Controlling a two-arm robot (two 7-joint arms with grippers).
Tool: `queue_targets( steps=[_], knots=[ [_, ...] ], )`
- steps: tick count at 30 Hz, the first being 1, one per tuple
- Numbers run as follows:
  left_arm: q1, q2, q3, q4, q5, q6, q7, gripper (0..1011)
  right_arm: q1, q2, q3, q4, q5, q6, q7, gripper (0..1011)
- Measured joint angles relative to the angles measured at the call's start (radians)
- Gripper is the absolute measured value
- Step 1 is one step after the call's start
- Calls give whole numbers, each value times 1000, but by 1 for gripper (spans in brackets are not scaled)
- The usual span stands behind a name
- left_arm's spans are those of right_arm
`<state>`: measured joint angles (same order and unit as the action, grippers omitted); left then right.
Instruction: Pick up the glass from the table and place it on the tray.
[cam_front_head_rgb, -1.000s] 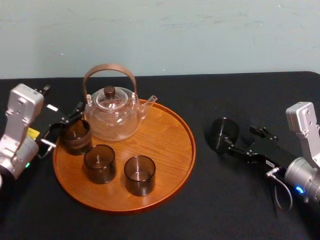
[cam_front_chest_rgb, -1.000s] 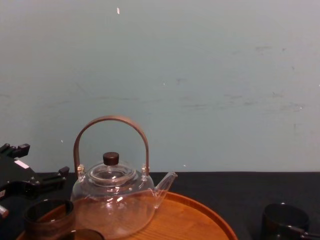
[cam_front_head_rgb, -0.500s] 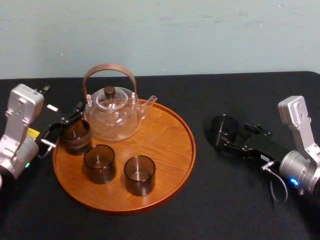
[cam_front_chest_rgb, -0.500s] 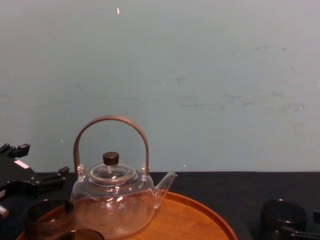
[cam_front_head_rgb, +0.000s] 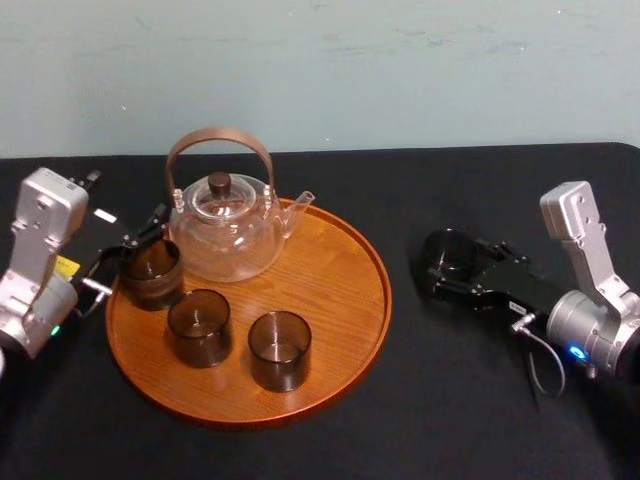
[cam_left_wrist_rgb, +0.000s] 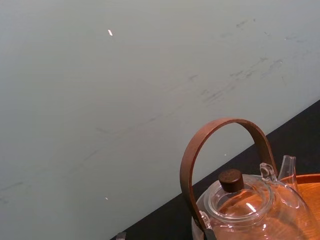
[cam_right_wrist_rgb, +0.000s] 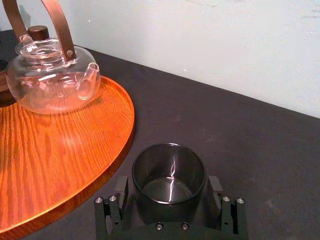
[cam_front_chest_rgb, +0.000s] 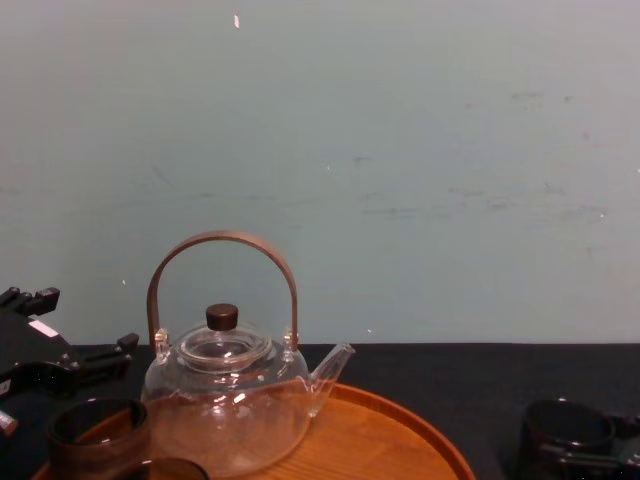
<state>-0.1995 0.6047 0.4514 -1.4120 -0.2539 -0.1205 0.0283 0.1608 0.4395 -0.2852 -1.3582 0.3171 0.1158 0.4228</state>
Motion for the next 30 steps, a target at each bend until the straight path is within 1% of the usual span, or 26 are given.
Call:
queue_targets(
  steps=[14,20,30],
  knots=[
    [0,0,0,0,0,0,0,1001,69,-8,-29,45,18,66,11,1002],
    [0,0,0,0,0,0,0,1001,82,-9,-41,52,19,76,11,1002],
    [0,0,0,0,0,0,0,1001,81,-8,-39,52,19,76,11,1002]
  ],
)
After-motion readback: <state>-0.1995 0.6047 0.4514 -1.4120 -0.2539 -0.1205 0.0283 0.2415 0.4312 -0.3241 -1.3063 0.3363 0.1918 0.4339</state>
